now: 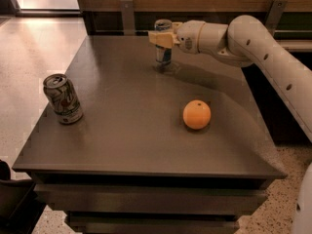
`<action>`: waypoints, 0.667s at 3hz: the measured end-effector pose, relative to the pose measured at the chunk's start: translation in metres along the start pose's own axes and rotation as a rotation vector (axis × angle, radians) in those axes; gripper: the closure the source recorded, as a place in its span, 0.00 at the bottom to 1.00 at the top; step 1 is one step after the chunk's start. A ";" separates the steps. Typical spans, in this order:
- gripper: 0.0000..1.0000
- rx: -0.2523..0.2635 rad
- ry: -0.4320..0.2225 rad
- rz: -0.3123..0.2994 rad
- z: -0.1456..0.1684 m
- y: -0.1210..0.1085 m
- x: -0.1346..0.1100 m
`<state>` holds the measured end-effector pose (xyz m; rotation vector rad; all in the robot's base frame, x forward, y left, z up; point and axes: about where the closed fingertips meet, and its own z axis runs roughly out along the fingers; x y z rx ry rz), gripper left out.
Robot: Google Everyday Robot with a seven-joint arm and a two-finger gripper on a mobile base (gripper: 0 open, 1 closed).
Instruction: Move redbull can near 7up can
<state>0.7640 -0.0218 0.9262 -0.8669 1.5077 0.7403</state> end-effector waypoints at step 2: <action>1.00 -0.043 -0.046 -0.023 -0.014 0.058 -0.016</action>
Offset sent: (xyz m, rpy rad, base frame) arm -0.0957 0.0352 0.0207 0.0414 -0.0532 0.0789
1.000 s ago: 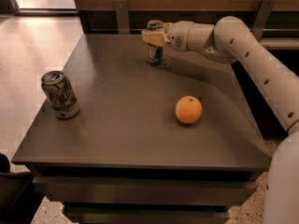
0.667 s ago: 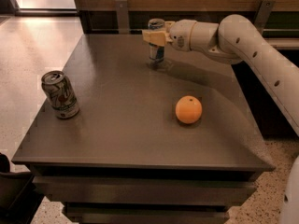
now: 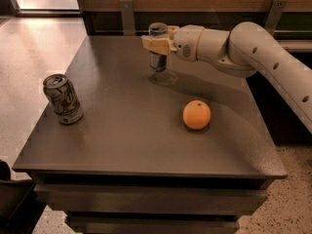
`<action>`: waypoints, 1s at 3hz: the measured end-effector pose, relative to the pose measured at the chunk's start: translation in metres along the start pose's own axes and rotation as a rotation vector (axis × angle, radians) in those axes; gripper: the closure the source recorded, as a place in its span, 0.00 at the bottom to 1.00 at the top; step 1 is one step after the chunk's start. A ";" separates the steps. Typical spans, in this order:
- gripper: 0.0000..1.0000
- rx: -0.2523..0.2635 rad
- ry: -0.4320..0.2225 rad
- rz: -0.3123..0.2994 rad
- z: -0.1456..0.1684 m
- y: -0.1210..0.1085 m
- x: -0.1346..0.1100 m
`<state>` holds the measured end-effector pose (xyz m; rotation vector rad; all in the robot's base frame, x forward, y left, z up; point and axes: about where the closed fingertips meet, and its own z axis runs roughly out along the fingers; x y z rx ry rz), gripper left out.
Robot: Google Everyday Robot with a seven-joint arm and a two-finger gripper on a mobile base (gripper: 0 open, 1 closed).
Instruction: Move redbull can near 7up can
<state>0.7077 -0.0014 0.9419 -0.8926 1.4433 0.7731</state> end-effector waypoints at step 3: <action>1.00 -0.057 0.052 -0.005 0.008 0.098 -0.020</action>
Offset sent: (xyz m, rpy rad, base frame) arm -0.0916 0.0566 0.0207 -0.0741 0.0424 0.0566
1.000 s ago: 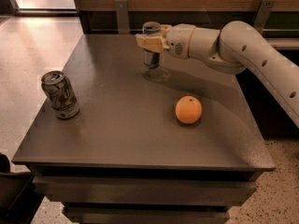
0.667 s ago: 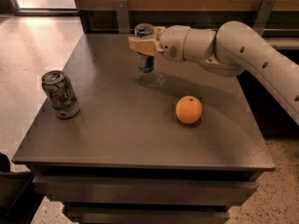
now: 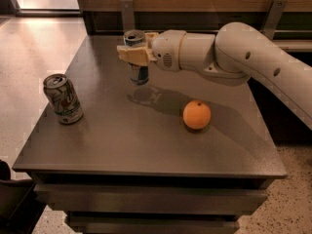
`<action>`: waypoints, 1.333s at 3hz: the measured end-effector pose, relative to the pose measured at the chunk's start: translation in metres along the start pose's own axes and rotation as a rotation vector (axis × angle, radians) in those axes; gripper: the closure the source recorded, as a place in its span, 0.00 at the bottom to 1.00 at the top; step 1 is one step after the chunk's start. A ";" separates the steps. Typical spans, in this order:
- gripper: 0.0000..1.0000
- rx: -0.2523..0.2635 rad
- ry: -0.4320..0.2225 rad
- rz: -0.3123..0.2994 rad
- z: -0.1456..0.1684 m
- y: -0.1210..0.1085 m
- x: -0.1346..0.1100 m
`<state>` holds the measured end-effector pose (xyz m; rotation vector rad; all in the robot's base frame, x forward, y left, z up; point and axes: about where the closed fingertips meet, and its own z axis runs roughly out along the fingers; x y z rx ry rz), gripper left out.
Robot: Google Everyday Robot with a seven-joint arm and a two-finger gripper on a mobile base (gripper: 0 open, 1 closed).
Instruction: Move redbull can near 7up can
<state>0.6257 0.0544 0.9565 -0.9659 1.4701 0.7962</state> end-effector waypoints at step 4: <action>1.00 0.038 -0.002 -0.016 0.016 0.106 0.028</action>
Offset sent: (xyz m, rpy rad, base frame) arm -0.0820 0.0437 -0.0274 0.0267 -0.0498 -0.0471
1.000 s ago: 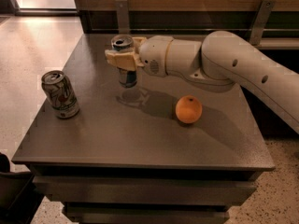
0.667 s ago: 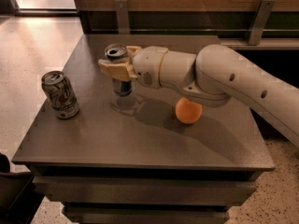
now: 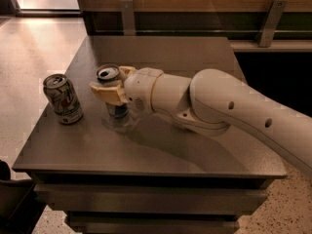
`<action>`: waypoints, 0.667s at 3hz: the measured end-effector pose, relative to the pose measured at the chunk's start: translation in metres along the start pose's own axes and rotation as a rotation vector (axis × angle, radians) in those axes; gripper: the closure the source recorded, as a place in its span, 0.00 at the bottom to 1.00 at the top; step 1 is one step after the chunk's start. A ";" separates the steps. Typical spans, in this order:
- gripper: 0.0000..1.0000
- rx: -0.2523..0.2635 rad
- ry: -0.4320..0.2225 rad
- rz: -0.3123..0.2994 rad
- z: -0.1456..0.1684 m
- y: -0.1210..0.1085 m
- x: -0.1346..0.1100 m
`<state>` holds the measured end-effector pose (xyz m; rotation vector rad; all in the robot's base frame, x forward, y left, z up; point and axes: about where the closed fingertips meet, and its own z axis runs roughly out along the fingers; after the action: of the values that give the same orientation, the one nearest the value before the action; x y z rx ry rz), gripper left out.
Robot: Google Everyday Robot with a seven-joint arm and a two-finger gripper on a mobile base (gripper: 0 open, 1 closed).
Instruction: Move redbull can near 7up can
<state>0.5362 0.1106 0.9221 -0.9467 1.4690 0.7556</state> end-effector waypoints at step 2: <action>1.00 -0.056 -0.020 0.031 0.017 0.021 0.018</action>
Offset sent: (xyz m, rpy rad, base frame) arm -0.0108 0.0284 -0.0366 0.0681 0.0485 0.0808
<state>0.5257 0.1327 0.9010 -0.9583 1.4545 0.8302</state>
